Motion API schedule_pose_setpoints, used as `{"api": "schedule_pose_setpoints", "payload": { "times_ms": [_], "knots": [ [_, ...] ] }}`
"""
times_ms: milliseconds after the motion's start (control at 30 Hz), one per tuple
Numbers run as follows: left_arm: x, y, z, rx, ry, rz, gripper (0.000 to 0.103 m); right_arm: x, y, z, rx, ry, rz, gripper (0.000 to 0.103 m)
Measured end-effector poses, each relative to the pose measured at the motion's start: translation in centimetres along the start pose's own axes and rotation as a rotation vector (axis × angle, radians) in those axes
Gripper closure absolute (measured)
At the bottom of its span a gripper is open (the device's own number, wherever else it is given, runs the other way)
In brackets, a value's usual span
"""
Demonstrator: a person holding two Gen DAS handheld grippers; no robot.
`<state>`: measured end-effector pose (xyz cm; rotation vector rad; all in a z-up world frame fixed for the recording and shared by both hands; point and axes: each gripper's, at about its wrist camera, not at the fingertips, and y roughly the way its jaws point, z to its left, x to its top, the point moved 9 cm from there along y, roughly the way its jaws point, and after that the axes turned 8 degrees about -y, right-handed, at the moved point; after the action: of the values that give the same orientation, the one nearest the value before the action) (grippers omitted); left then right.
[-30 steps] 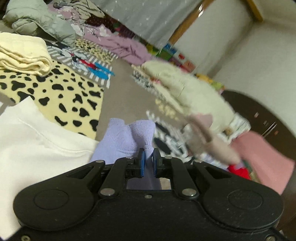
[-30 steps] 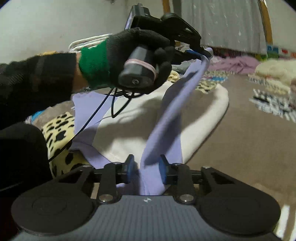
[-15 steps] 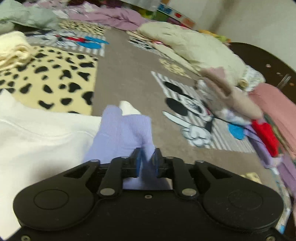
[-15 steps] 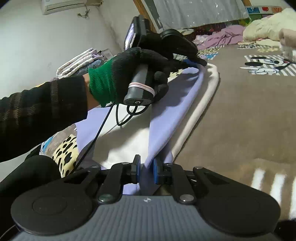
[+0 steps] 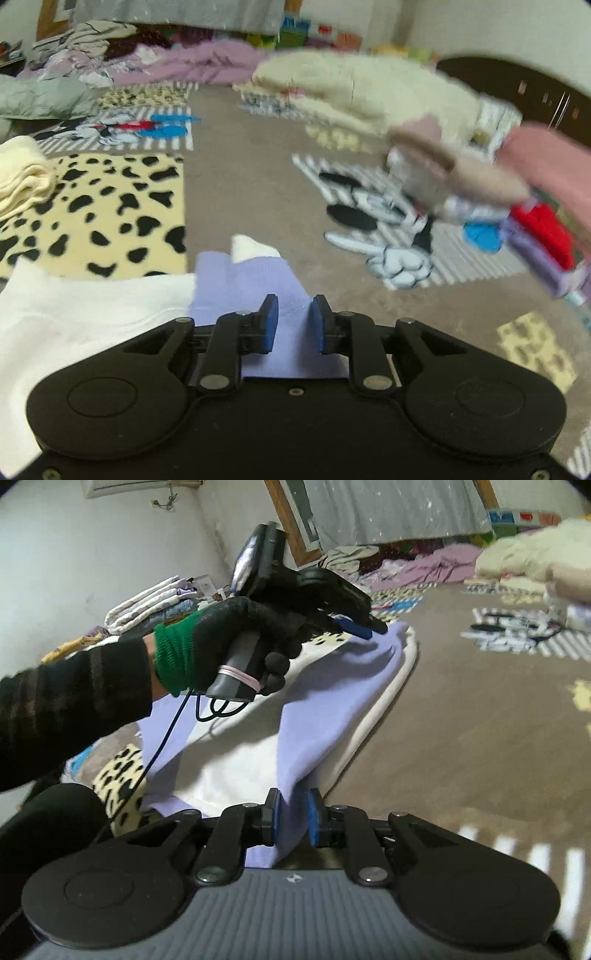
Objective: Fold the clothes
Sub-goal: 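Open the left tool to release the lavender cuff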
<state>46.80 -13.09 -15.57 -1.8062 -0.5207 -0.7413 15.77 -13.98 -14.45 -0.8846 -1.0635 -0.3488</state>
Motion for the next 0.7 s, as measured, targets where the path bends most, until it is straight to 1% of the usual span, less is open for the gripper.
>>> {"api": "schedule_pose_setpoints", "payload": {
  "times_ms": [67, 133, 167, 200, 267, 333, 433, 500, 567, 633, 700],
  "knots": [
    [-0.5, 1.9, -0.6, 0.058, 0.066, 0.061, 0.086, 0.7, 0.0, 0.3, -0.029, -0.048, -0.036, 0.084],
    [-0.6, 2.2, -1.2, 0.086, 0.128, 0.06, 0.085, 1.2, 0.2, 1.2, -0.023, -0.089, -0.064, 0.084],
    [-0.5, 2.1, -1.2, 0.092, 0.128, 0.064, 0.085, 1.3, 0.3, 1.6, -0.011, -0.1, -0.068, 0.084],
    [-0.4, 1.7, -1.1, 0.086, 0.119, 0.063, 0.084, 1.3, 0.7, 2.1, 0.003, -0.115, -0.059, 0.084],
    [-0.2, 0.8, -0.8, 0.073, 0.098, 0.055, 0.084, 0.5, 1.9, 2.7, 0.031, -0.136, 0.005, 0.085],
    [-0.2, -1.7, 0.0, 0.047, 0.049, 0.012, 0.084, -0.7, 3.2, 3.0, 0.033, -0.154, 0.086, 0.084],
    [-1.1, -6.3, 1.7, 0.012, -0.024, -0.06, 0.084, -0.5, 3.0, 2.9, 0.049, -0.14, 0.085, 0.084],
    [-2.7, -9.6, 3.7, 0.01, -0.091, -0.1, 0.083, -0.3, 2.5, 3.0, 0.059, -0.144, 0.07, 0.084],
    [-4.5, -12.7, 6.2, 0.011, -0.173, -0.136, 0.077, -0.1, 2.0, 3.5, 0.075, -0.15, 0.057, 0.083],
    [-6.4, -15.9, 8.7, 0.013, -0.255, -0.172, 0.046, 0.2, 1.1, 4.0, 0.114, -0.144, 0.024, 0.083],
    [-8.0, -18.4, 11.4, 0.025, -0.342, -0.204, 0.045, 0.4, 0.5, 4.3, 0.143, -0.131, 0.002, 0.083]
  ]
}}
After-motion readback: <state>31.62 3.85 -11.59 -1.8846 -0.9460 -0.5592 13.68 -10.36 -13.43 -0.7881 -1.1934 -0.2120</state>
